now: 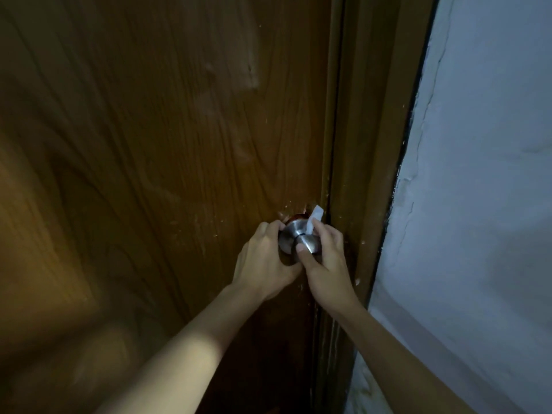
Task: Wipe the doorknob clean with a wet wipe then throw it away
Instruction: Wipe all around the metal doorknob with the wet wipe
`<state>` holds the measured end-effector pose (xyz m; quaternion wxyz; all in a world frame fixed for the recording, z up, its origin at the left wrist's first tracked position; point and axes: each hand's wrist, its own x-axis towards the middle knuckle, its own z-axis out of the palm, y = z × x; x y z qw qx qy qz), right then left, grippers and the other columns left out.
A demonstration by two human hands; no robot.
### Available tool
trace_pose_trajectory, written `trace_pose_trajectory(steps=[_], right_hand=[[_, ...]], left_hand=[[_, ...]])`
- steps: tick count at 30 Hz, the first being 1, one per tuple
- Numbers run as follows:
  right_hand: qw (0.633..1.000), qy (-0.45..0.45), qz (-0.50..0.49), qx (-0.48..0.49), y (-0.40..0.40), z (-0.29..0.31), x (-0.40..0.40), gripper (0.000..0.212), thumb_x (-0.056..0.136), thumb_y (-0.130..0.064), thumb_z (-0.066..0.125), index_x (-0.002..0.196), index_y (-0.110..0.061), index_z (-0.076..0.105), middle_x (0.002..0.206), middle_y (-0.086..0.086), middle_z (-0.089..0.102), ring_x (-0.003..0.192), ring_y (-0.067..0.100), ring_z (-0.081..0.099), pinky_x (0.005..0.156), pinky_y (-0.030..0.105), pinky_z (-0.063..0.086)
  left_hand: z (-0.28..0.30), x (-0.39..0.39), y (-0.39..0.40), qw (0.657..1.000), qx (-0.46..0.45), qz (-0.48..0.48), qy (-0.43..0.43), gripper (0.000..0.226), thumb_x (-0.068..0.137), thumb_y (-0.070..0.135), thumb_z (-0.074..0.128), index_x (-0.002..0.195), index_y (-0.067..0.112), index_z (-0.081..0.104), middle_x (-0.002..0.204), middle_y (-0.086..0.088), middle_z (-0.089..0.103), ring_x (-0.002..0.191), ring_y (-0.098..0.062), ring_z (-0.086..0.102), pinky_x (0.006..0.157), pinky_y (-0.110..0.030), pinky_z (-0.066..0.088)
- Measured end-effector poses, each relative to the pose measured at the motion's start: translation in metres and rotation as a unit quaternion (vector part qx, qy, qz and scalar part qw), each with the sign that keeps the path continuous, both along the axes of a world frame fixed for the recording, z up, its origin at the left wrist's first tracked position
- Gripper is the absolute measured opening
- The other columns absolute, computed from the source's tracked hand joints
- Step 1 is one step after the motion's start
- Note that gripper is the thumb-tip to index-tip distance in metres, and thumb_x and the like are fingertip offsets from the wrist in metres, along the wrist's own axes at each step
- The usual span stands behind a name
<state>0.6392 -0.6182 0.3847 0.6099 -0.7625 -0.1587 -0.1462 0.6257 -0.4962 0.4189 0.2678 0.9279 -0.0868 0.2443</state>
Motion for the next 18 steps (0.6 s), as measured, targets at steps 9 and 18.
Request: trace_pose_trajectory(steps=[9, 18], right_hand=[[0.965, 0.196, 0.044, 0.169, 0.0, 0.012, -0.01, 0.04, 0.088, -0.028, 0.054, 0.127, -0.023, 0.046, 0.125, 0.001, 0.052, 0.11, 0.018, 0.054, 0.096, 0.038, 0.045], [0.746, 0.303, 0.182, 0.565, 0.004, 0.005, -0.008, 0.036, 0.078, -0.021, 0.062, 0.108, -0.001, 0.061, 0.112, 0.019, 0.066, 0.103, 0.028, 0.063, 0.091, 0.033, 0.048]], left_hand=[[0.001, -0.002, 0.005, 0.999, 0.018, -0.024, 0.024, 0.071, 0.062, 0.05, 0.074, 0.121, 0.022, 0.044, 0.092, 0.01, 0.04, 0.068, -0.003, 0.039, 0.054, -0.014, 0.029], [-0.012, -0.005, 0.017, 0.997, -0.038, -0.055, 0.041, 0.07, 0.072, 0.047, 0.069, 0.131, 0.021, 0.04, 0.098, 0.011, 0.041, 0.078, 0.002, 0.046, 0.062, -0.011, 0.035]])
